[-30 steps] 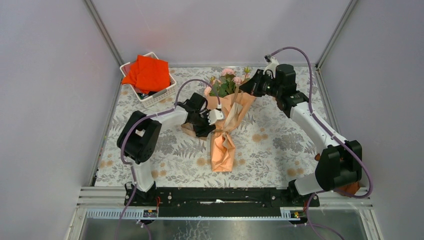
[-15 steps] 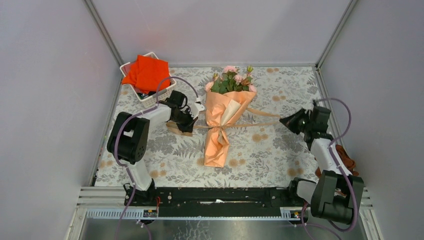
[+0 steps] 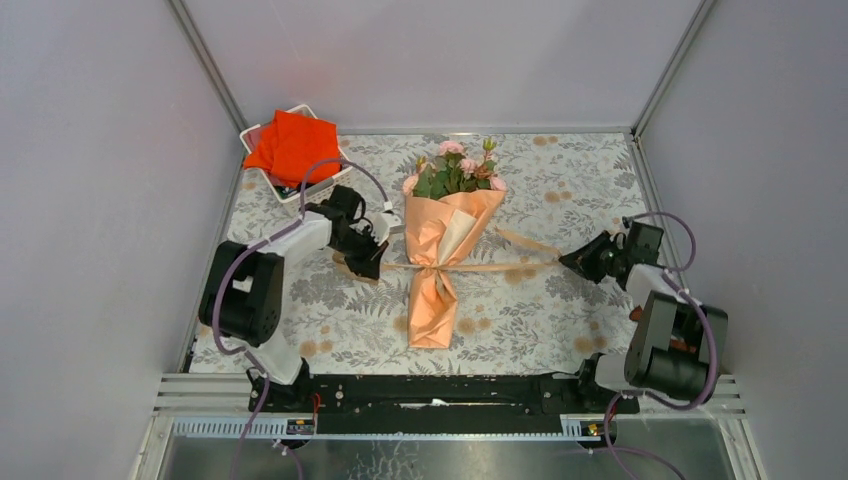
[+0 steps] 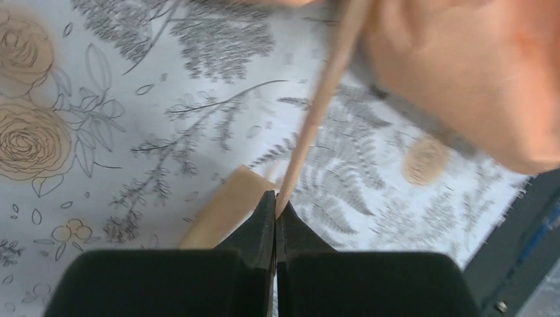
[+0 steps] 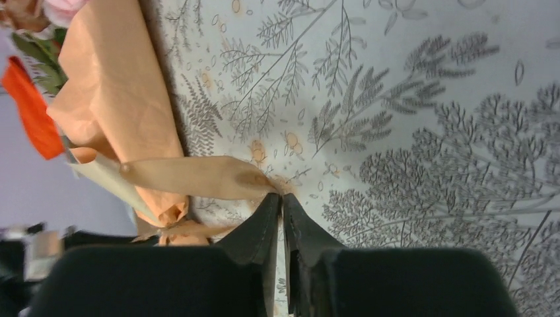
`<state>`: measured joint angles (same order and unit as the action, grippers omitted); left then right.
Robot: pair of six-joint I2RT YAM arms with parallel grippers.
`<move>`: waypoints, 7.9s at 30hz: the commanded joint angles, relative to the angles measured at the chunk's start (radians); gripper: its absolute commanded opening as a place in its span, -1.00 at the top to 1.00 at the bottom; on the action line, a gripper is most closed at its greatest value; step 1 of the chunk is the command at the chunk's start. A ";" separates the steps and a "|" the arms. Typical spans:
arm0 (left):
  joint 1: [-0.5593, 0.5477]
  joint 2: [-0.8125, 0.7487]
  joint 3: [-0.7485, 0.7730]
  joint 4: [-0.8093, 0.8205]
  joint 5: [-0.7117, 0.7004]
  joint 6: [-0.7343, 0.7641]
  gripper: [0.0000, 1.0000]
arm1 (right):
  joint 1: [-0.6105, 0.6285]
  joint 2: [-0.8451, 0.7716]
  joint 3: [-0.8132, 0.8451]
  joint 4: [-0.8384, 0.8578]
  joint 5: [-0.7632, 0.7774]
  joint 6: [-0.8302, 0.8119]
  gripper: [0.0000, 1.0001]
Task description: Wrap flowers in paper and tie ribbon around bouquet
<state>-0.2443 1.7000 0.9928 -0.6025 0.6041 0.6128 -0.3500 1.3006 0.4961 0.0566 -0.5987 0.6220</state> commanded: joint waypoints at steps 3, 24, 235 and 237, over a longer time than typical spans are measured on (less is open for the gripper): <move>-0.211 -0.184 0.138 -0.247 -0.028 0.012 1.00 | 0.156 0.067 0.228 -0.305 0.132 -0.305 0.24; -0.301 -0.238 0.231 -0.251 0.090 0.079 1.00 | 1.065 0.098 0.096 0.784 -0.089 -0.794 -0.33; -0.093 -0.418 -0.300 0.028 -0.006 0.929 1.00 | 1.140 0.097 0.246 0.317 0.175 -0.692 1.00; -0.148 -0.455 -0.235 -0.153 0.052 0.822 1.00 | 1.140 0.102 0.254 0.328 0.181 -0.655 1.00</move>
<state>-0.3187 1.3277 0.6266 -0.3893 0.5518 1.6058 0.7956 1.4071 0.6945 0.3420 -0.4534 -0.1196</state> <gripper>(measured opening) 0.006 0.014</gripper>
